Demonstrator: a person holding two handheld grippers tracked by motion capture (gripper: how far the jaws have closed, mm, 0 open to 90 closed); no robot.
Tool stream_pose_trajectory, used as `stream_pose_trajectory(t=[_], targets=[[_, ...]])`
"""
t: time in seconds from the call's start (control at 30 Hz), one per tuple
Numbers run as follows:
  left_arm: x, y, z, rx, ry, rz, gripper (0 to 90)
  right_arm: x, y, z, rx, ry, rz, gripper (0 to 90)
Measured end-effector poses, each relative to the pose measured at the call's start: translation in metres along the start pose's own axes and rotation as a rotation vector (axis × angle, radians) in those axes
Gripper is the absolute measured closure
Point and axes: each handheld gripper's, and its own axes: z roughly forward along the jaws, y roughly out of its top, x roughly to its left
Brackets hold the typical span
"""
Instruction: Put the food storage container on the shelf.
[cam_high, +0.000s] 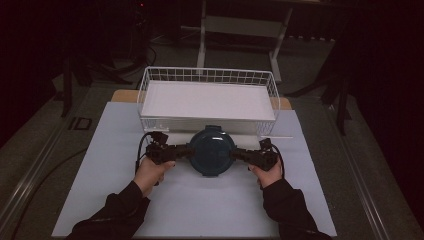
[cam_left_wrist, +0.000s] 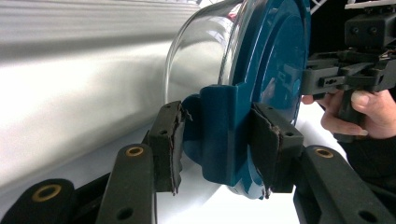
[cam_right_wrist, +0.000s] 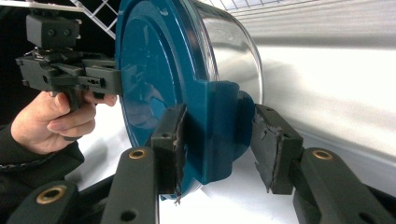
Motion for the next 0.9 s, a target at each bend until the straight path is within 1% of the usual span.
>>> stream_pose_trajectory(t=[0.1, 0.17, 0.3, 0.37, 0.47, 0.57, 0.63, 0.67, 0.77, 0.83, 0.87, 0.9], targets=[[0.004, 0.001, 0.002, 0.0, 0.004, -0.002, 55.8, -0.003, 0.002, 0.003, -0.004, -0.004, -0.004, 56.4], [0.007, 0.001, 0.006, -0.007, 0.011, -0.025, 55.8, -0.006, 0.004, 0.006, -0.004, -0.014, -0.005, 56.4], [0.011, 0.002, 0.009, -0.012, 0.012, -0.018, 55.8, -0.01, 0.004, 0.009, -0.01, -0.015, -0.005, 56.3], [0.012, 0.003, 0.009, -0.013, 0.018, -0.021, 55.8, -0.013, 0.004, 0.011, -0.013, -0.014, -0.007, 56.3], [0.015, 0.002, 0.011, -0.012, 0.026, -0.01, 55.7, -0.016, 0.004, 0.014, -0.011, -0.014, -0.002, 56.2], [0.017, 0.001, 0.013, -0.011, 0.026, -0.017, 55.7, -0.018, 0.004, 0.015, -0.009, -0.015, -0.006, 56.1], [0.018, 0.002, 0.014, -0.013, 0.025, -0.011, 55.6, -0.02, 0.003, 0.016, -0.017, -0.015, 0.003, 56.1], [0.019, 0.003, 0.014, -0.013, 0.021, -0.029, 55.6, -0.02, 0.003, 0.016, -0.019, -0.017, 0.004, 56.1], [0.02, 0.003, 0.015, -0.016, 0.02, -0.031, 55.4, -0.02, 0.005, 0.017, -0.017, -0.019, 0.007, 55.9], [0.022, 0.003, 0.016, -0.021, 0.015, -0.036, 55.3, -0.021, 0.005, 0.017, -0.019, -0.016, 0.018, 55.8], [0.024, 0.004, 0.016, -0.026, 0.01, -0.046, 55.3, -0.022, 0.006, 0.017, -0.02, -0.019, 0.019, 55.7], [0.024, 0.004, 0.016, -0.026, 0.01, -0.046, 55.2, -0.022, 0.006, 0.017, -0.02, -0.019, 0.019, 55.7]])
